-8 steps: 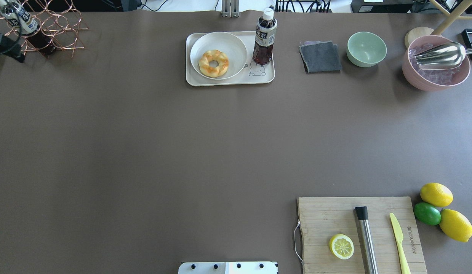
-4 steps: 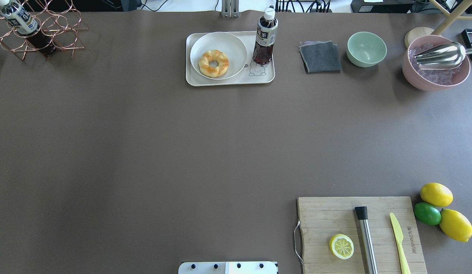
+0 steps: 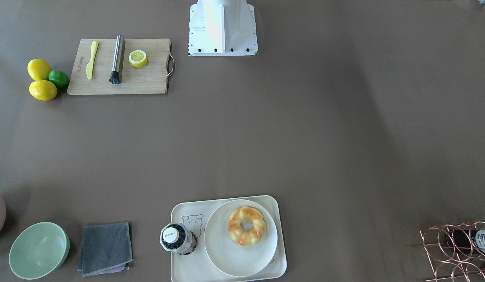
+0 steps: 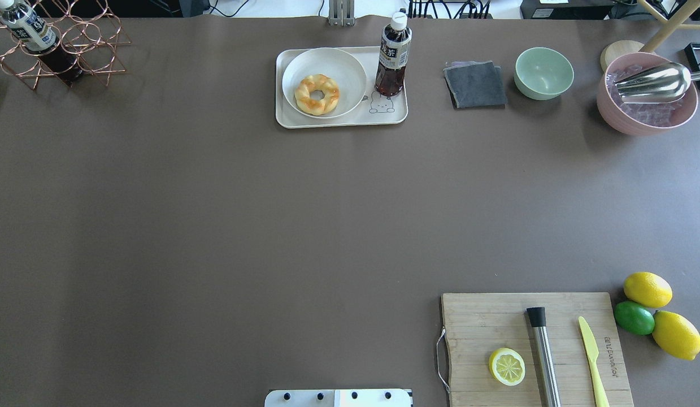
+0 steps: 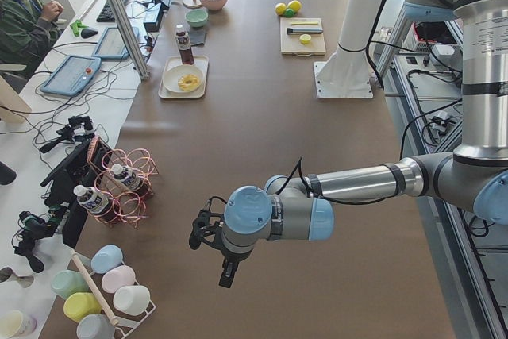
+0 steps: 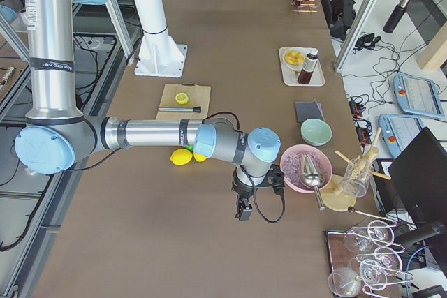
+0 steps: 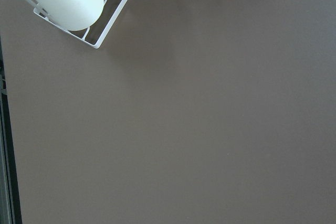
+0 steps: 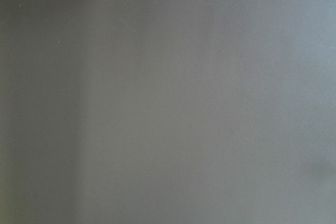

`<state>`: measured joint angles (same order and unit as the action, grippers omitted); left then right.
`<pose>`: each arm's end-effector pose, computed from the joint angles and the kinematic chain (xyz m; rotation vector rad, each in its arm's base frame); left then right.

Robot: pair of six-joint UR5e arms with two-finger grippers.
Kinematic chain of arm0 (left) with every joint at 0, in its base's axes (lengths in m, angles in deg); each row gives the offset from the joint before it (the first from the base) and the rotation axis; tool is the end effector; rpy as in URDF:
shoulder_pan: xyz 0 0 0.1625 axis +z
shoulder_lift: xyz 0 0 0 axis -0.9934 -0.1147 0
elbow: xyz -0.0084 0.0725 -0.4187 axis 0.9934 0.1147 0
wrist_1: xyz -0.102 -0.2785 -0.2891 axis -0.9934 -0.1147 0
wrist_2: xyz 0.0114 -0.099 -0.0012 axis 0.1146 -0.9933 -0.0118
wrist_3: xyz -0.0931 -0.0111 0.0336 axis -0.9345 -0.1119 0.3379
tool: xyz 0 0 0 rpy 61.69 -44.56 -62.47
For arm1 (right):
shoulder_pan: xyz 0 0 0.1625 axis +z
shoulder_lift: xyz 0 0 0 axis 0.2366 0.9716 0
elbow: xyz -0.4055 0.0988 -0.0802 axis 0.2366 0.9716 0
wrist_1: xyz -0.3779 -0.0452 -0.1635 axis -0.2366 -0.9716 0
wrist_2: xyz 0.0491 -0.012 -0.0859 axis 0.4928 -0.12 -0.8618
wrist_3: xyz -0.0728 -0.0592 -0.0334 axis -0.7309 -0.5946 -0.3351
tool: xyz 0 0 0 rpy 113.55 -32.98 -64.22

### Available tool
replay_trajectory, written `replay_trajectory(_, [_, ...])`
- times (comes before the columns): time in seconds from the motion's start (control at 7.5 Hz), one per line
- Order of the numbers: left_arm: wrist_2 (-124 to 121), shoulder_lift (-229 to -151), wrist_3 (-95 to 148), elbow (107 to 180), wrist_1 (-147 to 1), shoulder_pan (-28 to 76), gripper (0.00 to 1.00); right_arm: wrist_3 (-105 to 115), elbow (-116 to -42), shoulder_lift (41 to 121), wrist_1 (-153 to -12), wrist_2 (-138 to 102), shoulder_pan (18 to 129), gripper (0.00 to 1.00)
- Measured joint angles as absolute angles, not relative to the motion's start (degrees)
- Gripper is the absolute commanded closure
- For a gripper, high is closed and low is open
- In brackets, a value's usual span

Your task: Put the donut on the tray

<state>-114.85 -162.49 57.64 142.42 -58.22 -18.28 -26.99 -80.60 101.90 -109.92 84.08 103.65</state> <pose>-0.1506 -0.4145 0.6998 0.2512 0.7395 0.1064 0.0753 -0.4668 0.6629 -0.0969 -0.6366 -0.2043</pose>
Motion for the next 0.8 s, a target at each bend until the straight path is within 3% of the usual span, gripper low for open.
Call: replay_trajectory(0.8, [-113.4,-162.5,57.9,140.9,-59.0,-19.3,0.02,-27.0,-80.6,102.1,-109.9,84.2,103.6,0.00])
